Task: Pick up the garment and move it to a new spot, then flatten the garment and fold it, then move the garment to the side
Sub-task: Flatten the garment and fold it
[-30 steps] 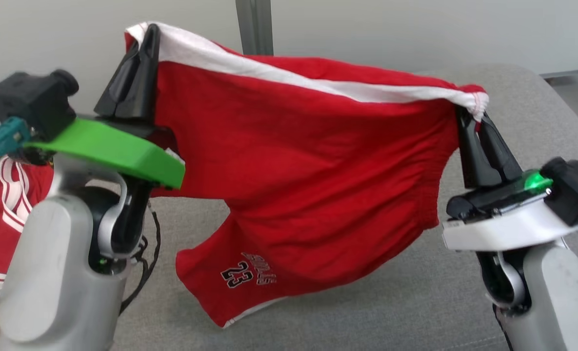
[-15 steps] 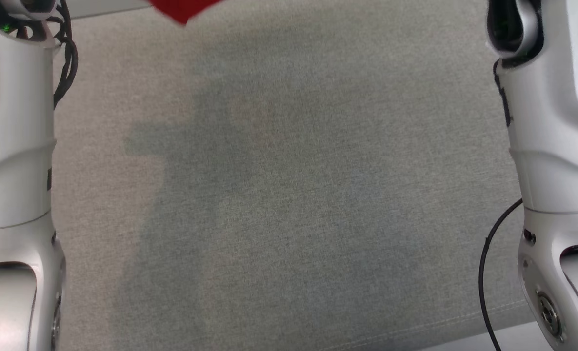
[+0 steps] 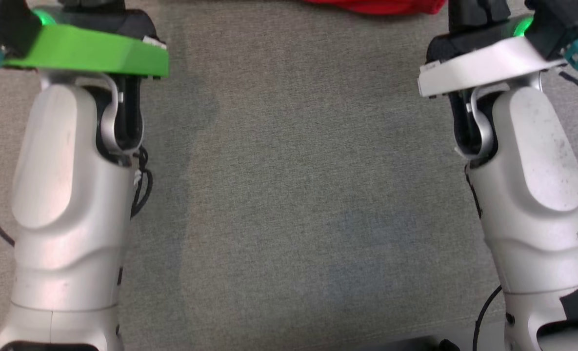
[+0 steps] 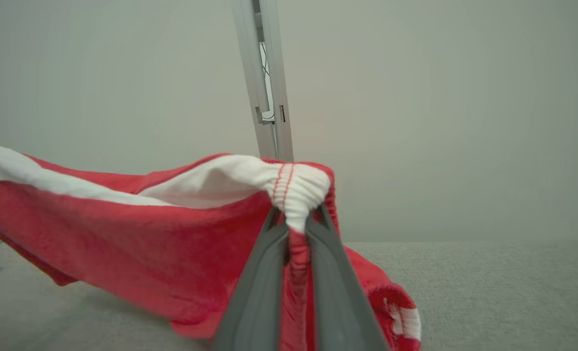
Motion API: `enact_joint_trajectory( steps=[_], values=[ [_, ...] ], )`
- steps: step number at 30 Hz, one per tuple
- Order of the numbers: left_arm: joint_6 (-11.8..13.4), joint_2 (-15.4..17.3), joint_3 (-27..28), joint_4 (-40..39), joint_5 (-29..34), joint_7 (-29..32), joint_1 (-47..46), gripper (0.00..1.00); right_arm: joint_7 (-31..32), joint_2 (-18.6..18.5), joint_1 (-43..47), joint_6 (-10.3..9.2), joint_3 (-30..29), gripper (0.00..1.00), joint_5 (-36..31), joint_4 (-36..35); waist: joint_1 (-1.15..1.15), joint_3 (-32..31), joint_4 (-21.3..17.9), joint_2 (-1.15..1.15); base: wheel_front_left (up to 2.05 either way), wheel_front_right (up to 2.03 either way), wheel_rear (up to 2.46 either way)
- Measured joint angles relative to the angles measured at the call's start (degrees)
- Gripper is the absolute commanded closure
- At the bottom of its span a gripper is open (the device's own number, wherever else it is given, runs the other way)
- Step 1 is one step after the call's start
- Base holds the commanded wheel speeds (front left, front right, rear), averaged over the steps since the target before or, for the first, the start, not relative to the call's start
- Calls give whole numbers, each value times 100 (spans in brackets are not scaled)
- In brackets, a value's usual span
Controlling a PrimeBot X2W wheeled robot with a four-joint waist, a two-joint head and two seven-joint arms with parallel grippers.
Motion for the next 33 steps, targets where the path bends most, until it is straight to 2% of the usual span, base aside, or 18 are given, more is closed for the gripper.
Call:
enact_joint_trajectory(
  steps=[6, 14, 22, 28, 33],
  values=[
    [-133, -112, 227, -1022, 16, -15, 1204, 100, 0, 7, 839, 0, 21, 100, 342, -705, -1, -149, 76, 0, 0, 0, 0],
    [-226, -190, 438, -2137, 157, -14, 2743, 100, 0, 7, 2026, 1, 19, 100, 600, -1432, -2, -744, 110, 0, 0, 0, 0],
    [-183, -208, 120, -3123, 154, 76, 4402, 100, 0, 8, 3619, 1, -26, 100, 740, -2245, -3, -1566, 222, 0, 0, 0, 0],
    [-53, -66, -107, -3999, 215, 526, 5261, 100, 0, 3, 4718, 0, -83, 100, 631, -2680, -3, -2092, 253, 0, 0, 0, 0],
    [-12, 4, -257, -4198, 105, 959, 5746, 100, 0, 5, 5244, 1, 5, 100, 705, -2757, -3, -2310, 166, 0, 0, 0, 0]
  ],
)
